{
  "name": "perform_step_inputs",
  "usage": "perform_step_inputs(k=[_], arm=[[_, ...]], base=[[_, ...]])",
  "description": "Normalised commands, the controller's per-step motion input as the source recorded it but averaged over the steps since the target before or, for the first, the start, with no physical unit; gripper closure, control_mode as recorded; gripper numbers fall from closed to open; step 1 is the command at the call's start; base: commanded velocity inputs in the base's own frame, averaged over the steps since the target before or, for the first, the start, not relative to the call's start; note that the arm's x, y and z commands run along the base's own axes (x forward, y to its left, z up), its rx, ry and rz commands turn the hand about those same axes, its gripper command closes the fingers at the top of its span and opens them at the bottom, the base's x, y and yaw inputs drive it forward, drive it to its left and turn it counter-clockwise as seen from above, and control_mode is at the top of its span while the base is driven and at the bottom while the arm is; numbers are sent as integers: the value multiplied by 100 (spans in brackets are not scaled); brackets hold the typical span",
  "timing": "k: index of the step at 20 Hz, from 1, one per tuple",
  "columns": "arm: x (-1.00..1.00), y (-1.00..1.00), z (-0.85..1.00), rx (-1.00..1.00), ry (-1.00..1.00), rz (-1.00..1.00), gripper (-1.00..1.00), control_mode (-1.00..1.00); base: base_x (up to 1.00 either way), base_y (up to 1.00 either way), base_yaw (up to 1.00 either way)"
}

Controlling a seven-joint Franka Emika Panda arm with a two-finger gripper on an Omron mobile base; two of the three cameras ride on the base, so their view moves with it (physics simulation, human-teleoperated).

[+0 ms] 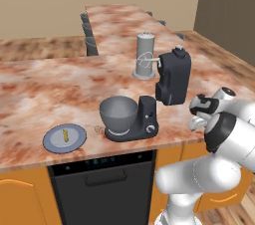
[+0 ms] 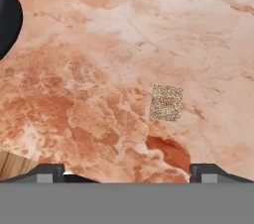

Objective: Add butter and sugar cubes to the stand mixer bowl and then turn on the stand mixer to begin making frosting.

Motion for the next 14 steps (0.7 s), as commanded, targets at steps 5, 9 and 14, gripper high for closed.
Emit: perform_step_inputs(k=[5,9,14], arm=[[11,0,-13,0,-7,0,-100,-100],[11,0,-9,0,-5,0,-100,-100],[17,0,-5,0,-2,0,-100,-100]], base=[[0,0,0],[0,0,0],[0,0,0]])
